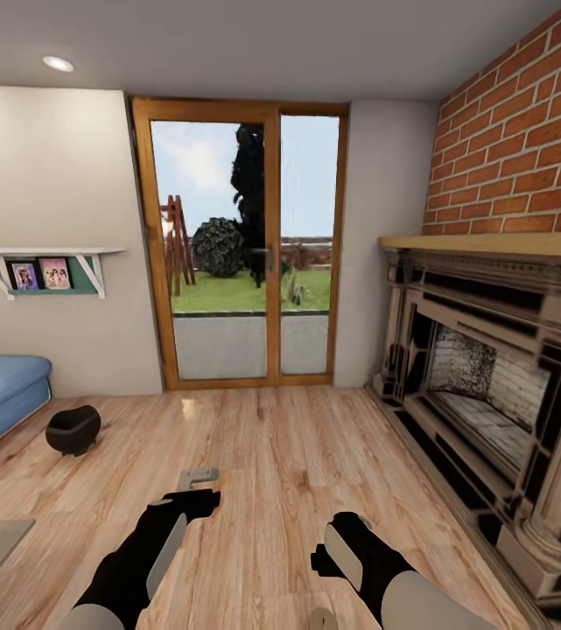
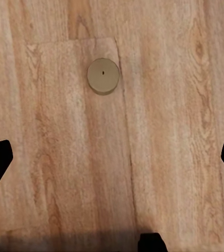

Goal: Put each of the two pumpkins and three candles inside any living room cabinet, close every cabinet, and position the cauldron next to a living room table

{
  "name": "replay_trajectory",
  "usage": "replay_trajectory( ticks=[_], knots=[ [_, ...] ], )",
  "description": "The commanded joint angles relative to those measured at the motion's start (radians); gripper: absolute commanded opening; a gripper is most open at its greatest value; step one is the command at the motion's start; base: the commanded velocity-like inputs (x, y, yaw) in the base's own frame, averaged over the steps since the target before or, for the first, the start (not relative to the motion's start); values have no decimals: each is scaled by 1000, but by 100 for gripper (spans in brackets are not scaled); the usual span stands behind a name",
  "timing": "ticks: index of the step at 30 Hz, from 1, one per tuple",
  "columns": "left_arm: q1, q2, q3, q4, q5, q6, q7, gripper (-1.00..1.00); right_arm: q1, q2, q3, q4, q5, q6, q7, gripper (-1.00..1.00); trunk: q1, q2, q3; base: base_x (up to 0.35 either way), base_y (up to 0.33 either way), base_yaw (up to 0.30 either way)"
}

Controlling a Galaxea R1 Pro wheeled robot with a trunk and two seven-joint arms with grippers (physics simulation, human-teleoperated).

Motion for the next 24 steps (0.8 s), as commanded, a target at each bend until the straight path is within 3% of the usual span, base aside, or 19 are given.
replay_trajectory(
  ticks=[1, 9, 14, 24],
  knots=[
    [0, 1, -3, -5, 11, 5, 9, 100, -1, 0, 4, -1, -8, 3, -9, 100, 4, -8, -4, 0, 0, 0],
    [0, 1, -3, -11, 11, 5, 9, 100, -1, 0, 5, 0, -7, 2, -8, 100, 35, -64, -30, 0, 0, 0],
    [1, 1, -3, -22, 11, 5, 9, 100, -1, 0, 5, 1, -7, 1, -8, 100, 35, -64, -30, 0, 0, 0],
    [14, 0, -3, -29, 11, 5, 9, 100, -1, 0, 6, 1, -7, 1, -8, 100, 73, -134, -61, 0, 0, 0]
  ],
)
